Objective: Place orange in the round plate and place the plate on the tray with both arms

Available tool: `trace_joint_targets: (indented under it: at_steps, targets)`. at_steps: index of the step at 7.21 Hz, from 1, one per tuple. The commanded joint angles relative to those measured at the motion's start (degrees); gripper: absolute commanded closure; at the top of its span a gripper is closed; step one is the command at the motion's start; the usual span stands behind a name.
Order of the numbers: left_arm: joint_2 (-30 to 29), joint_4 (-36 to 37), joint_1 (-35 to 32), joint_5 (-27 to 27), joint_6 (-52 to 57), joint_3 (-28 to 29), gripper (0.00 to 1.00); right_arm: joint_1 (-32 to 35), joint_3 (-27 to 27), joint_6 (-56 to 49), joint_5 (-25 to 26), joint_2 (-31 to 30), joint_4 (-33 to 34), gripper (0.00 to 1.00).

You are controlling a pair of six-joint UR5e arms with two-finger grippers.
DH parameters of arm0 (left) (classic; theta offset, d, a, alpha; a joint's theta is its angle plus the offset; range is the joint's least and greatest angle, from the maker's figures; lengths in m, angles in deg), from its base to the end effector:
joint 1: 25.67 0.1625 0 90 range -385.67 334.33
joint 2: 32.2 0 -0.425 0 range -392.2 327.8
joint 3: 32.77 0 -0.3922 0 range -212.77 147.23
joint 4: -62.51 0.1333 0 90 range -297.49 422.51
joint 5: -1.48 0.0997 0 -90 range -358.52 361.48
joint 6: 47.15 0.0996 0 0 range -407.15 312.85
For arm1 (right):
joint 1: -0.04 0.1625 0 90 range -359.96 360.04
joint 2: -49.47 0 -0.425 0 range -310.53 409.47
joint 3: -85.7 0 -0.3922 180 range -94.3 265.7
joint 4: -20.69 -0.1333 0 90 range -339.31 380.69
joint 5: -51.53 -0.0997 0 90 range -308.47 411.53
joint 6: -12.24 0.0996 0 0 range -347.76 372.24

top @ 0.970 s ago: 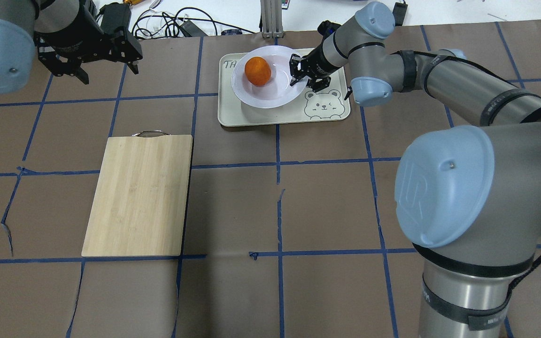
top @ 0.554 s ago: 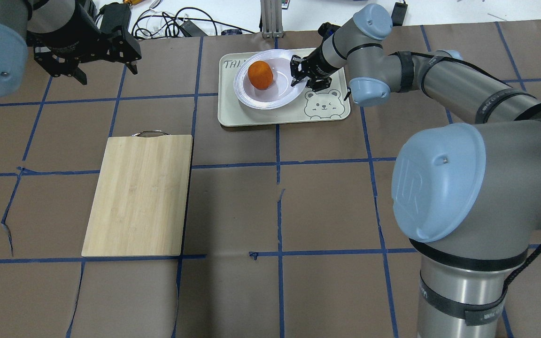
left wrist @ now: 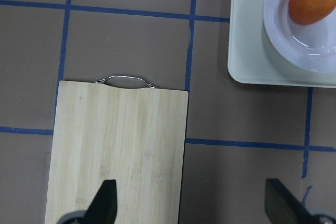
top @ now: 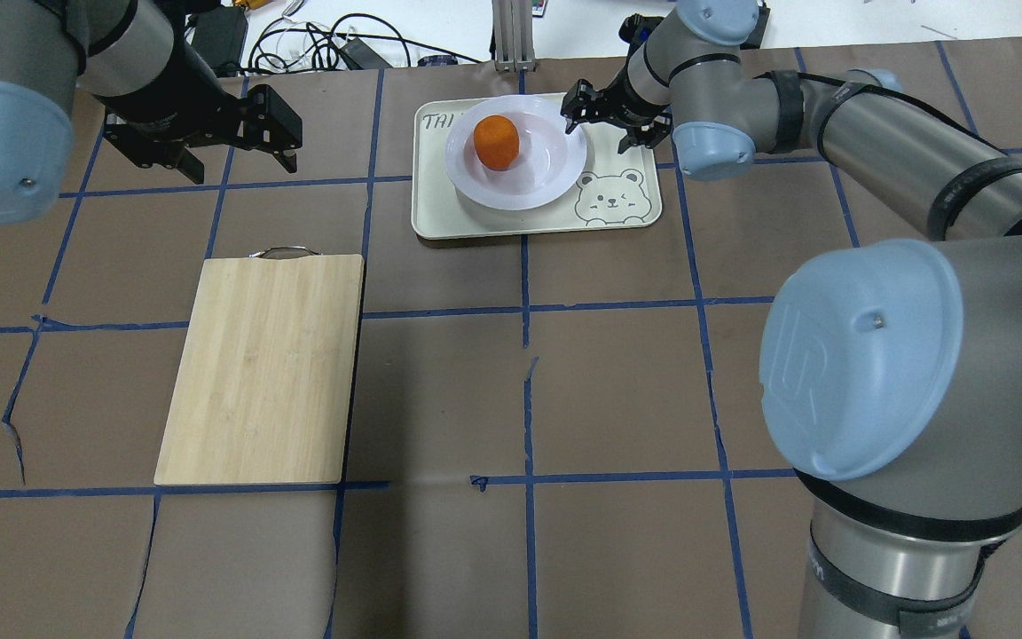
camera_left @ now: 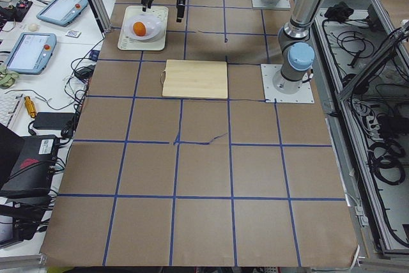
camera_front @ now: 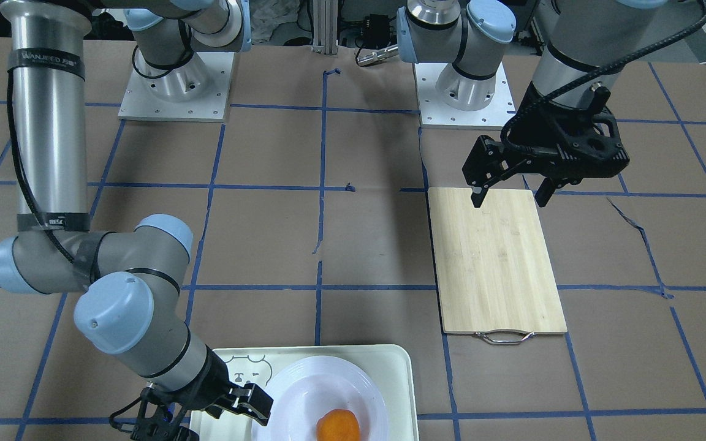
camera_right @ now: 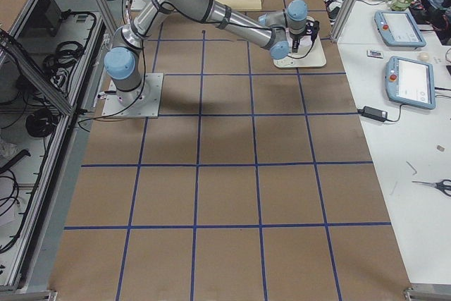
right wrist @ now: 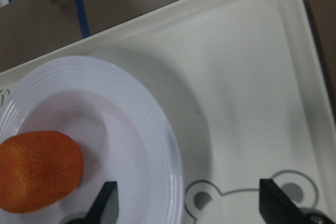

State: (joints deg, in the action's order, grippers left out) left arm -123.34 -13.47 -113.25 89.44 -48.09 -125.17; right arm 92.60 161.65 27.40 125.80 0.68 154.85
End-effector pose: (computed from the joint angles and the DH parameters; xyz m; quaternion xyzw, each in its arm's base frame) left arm -0.1149 -0.5214 0.4835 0.0276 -0.9953 0.0915 0.0165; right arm 0.1937 -0.7444 0.2407 0.0874 0.9760 -0.1238 0.1563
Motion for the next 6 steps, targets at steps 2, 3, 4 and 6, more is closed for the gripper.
trace_joint_targets:
  at_steps: [2,3,4,6]
  targets:
    - [0.61,-2.59,0.04,0.19,0.33,-0.24,0.0,-2.3,0.42,-7.34,10.17,-16.19,-25.96,0.0]
    - [0.61,-2.59,0.12,0.19,0.33,-0.24,0.0,-1.78,1.56,-7.34,13.41,-23.3,-35.45,0.0]
    - [0.7,-2.68,0.21,0.19,0.33,-0.24,0.0,-1.68,4.44,-9.78,14.4,-30.59,-40.59,0.0]
    - [0.7,-2.77,0.12,0.19,0.33,-0.24,0.0,-1.77,14.45,-15.94,15.11,-41.26,-39.76,0.0]
